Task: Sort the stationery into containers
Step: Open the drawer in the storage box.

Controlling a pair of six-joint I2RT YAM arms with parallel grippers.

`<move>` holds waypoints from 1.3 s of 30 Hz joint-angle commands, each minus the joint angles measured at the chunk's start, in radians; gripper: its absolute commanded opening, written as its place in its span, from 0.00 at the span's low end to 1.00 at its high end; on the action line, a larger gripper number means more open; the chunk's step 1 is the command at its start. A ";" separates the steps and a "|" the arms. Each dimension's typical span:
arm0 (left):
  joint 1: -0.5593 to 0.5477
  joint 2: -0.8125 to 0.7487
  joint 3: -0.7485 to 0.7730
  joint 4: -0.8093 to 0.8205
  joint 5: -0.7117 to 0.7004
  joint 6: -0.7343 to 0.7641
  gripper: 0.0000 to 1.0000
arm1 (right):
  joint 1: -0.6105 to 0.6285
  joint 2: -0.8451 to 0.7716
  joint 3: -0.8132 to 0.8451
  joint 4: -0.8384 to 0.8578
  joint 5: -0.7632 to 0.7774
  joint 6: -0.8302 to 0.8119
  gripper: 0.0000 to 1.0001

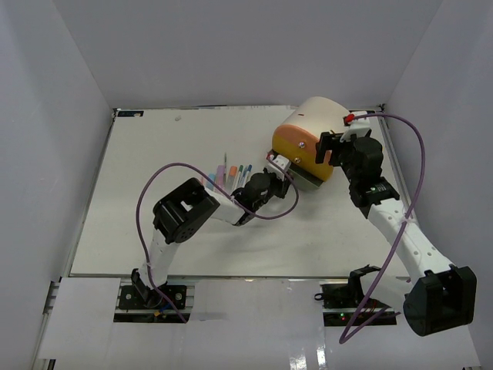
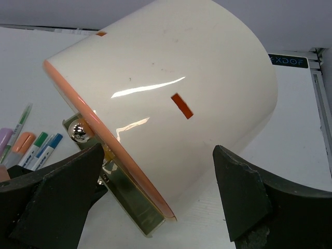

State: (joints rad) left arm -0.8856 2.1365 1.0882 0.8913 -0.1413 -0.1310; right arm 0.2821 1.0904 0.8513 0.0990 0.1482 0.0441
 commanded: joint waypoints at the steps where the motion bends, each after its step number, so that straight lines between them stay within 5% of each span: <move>1: 0.002 -0.075 -0.036 -0.029 0.012 -0.021 0.18 | 0.006 0.008 0.011 0.076 0.039 -0.010 0.92; 31: -0.024 -0.178 -0.208 -0.081 0.012 -0.102 0.22 | 0.022 0.046 0.011 0.079 0.057 0.002 0.91; 37: -0.026 -0.190 -0.209 -0.103 0.008 -0.099 0.34 | 0.023 0.036 0.022 0.058 0.040 -0.004 0.91; 39: -0.026 -0.197 -0.206 -0.120 0.002 -0.096 0.48 | 0.022 0.026 0.028 0.051 0.027 -0.010 0.91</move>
State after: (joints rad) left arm -0.9009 1.9949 0.9085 0.8673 -0.1387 -0.2111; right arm 0.3035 1.1328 0.8513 0.1303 0.1669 0.0448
